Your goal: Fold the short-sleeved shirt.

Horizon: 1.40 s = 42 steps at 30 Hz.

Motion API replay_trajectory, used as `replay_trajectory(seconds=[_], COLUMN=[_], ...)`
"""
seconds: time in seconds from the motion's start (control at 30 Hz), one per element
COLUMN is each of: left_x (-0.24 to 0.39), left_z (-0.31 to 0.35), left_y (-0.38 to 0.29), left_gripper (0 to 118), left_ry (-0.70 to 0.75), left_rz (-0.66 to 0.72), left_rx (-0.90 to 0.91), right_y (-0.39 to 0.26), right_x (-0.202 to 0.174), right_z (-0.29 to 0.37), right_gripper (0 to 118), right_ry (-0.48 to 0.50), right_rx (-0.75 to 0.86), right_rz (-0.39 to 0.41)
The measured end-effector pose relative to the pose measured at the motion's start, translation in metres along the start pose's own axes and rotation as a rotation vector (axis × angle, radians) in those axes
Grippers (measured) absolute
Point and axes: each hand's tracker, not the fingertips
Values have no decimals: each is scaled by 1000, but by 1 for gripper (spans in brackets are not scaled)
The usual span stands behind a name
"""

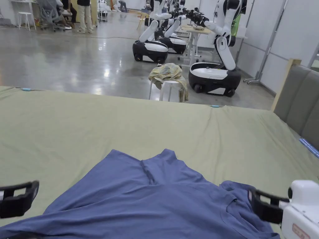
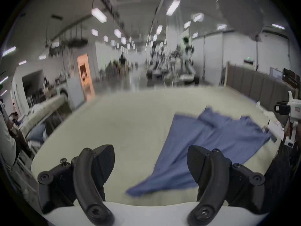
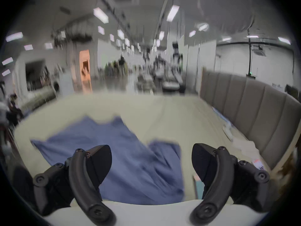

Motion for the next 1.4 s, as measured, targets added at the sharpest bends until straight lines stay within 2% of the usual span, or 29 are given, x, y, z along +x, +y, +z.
replay_trajectory(seconds=[0.07, 0.17, 0.2, 0.23, 0.27, 0.3, 0.33, 0.4, 0.57, 0.67, 0.7, 0.73, 0.77, 0.8, 0.93, 1.1, 1.33, 1.37, 1.4], left_x=[22, 48, 55, 59, 56, 58, 60, 43, -11, -49, -65, -79, -91, -88, -100, -97, -102, -103, -102], left_z=[12, 9, 7, 5, -5, -7, -10, -10, -3, 1, 2, 1, -3, -6, -37, -78, -112, -116, -121], left_y=[14, 9, 7, 6, -4, -5, -4, -4, -7, -18, -23, -29, -36, -45, -88, -121, -135, -136, -138], left_gripper=[92, 91, 90, 83, 63, 22, 4, 4, 4, 6, 19, 52, 75, 86, 87, 87, 85, 82, 68], left_ry=[-1, 54, 53, 48, 27, 11, 27, -20, 45, 55, 36, 18, -26, -99, -114, -164, -256, -263, -284], left_rz=[33, 34, 28, 24, 9, -6, -16, 1, -15, -21, -23, -16, -22, -39, -144, -158, -103, -94, -71], left_rx=[111, 188, 187, 183, 171, 162, 132, 123, 70, -61, -99, -142, -225, -275, -379, -436, -476, -484, -503], right_y=[30, 41, 38, 34, 32, 30, 30, 32, 32, 30, 22, 20, 18, 16, 7, -2, -10, -12, -13], right_x=[-31, -66, -75, -82, -87, -91, -95, -94, -98, -102, -104, -105, -107, -110, -124, -148, -146, -147, -146], right_z=[20, 25, 25, 24, 22, 17, 18, 16, 11, 10, 5, 1, -3, -7, -21, -29, -46, -49, -51], right_gripper=[106, 106, 102, 80, 38, 0, 0, 0, 0, 0, 0, 0, 0, 0, 0, 0, 0, 0, 0], right_ry=[59, 49, 42, 22, 5, -24, -29, 7, 22, 35, 46, 59, 64, 68, 86, 96, 64, 58, 50], right_rx=[98, 157, 173, 198, 196, 185, 167, 155, 129, 107, 91, 70, 50, 36, -14, -53, -112, -119, -125], right_rz=[-55, -42, -32, -24, -22, -12, 12, -15, -8, -3, -10, -19, -23, -22, -37, -14, -31, -30, -27])
